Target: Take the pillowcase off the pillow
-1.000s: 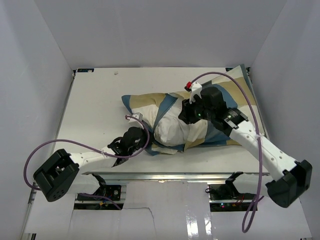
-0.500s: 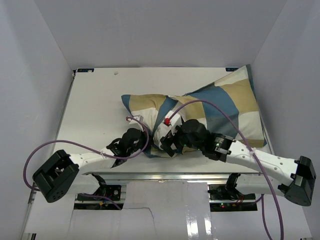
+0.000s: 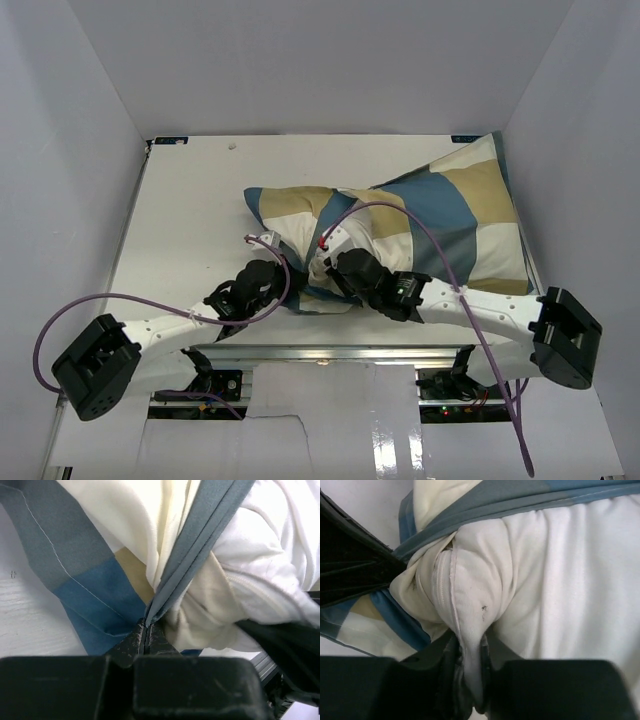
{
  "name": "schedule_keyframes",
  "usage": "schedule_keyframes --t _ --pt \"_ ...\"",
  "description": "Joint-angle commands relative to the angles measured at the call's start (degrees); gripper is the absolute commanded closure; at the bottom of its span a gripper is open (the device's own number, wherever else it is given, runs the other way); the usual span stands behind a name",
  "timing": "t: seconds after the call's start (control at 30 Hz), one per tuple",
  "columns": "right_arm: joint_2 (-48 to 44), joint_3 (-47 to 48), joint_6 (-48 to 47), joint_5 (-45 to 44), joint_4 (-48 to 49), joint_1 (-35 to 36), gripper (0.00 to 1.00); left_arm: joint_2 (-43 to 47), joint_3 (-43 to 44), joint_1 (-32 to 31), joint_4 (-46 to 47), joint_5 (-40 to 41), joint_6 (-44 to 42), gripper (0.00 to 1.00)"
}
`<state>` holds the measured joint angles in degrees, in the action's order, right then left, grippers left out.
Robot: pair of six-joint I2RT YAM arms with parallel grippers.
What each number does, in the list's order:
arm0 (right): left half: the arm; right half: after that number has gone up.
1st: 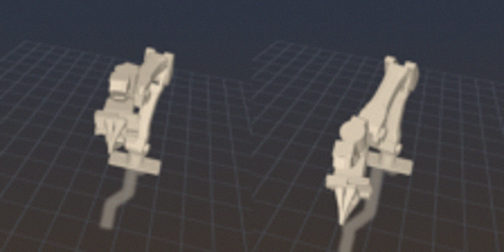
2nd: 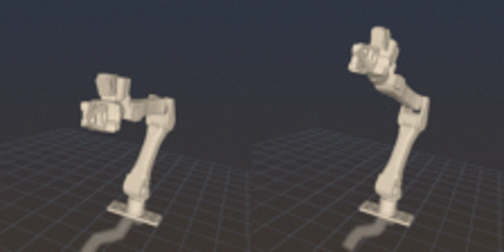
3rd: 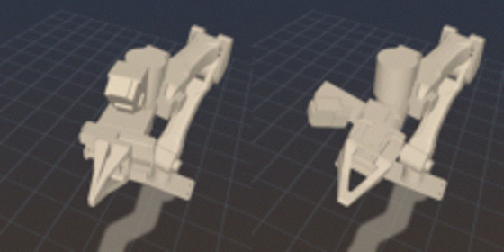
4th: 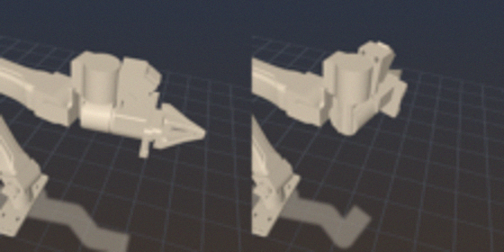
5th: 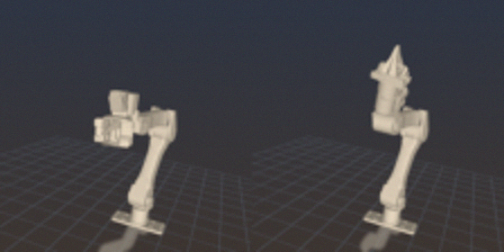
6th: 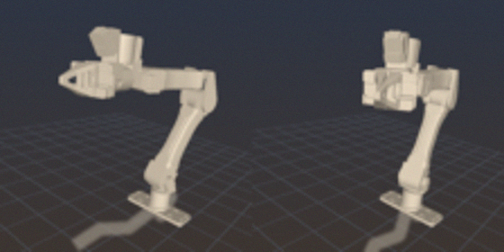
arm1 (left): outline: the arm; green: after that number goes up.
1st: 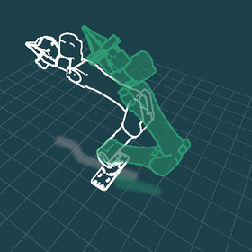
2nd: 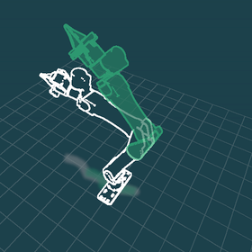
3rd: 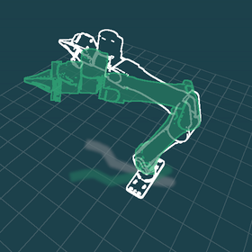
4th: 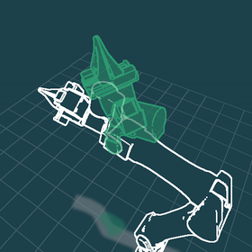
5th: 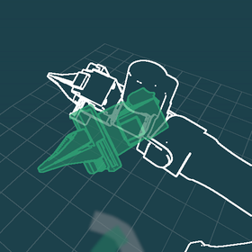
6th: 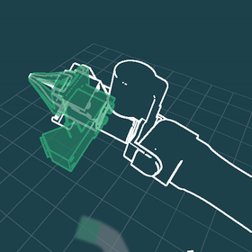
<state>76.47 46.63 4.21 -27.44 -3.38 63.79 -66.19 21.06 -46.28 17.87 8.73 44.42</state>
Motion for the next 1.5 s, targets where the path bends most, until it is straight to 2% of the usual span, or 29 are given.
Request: schedule_keyframes --t 0.0,0.03,0.23,0.47,0.83,1.1,1.13,1.27,1.4,1.43,1.47 --pt "-6.58 -2.24 1.77 -6.49 1.44 -3.66 0.79 2.12 -0.85 0.14 -7.66 3.48 0.05 1.00" --pt "-9.99 -2.68 1.68 -6.05 1.44 -4.37 0.92 2.47 -0.93 0.14 -9.15 5.05 0.22 1.00" --pt "-19.94 -5.06 -0.34 2.91 0.57 -14.03 0.92 3.79 -1.02 0.14 -10.84 6.39 1.19 1.00" --pt "-23.73 -1.02 -3.41 10.38 -4.00 -19.05 0.92 2.82 -0.23 0.14 -12.42 6.91 2.16 1.00" --pt "-27.33 1.97 -4.65 14.60 -11.29 -30.02 0.92 5.37 0.91 0.14 -17.51 10.60 2.77 1.00" --pt "-28.30 3.55 -1.40 17.60 -12.53 -34.08 0.92 5.11 1.53 0.14 -19.89 12.63 2.33 1.00" --pt "-28.13 4.51 -0.96 18.90 -12.62 -34.60 0.92 5.28 1.27 0.14 -19.45 12.54 2.33 1.00" --pt "-26.02 4.88 0.27 33.37 -11.74 -34.61 0.91 5.37 1.26 0.14 -18.31 10.87 2.16 1.00" --pt "-24.17 0.93 1.07 41.14 -6.65 -34.70 0.92 3.71 2.41 0.14 -17.35 9.99 2.25 1.00" --pt "-24.00 0.40 1.24 41.94 -6.03 -34.61 0.91 3.44 2.49 0.14 -16.64 9.90 2.25 1.00" --pt "-24.00 0.13 1.50 44.12 -4.72 -34.61 0.82 3.18 2.76 0.14 -16.55 9.81 2.25 1.00"
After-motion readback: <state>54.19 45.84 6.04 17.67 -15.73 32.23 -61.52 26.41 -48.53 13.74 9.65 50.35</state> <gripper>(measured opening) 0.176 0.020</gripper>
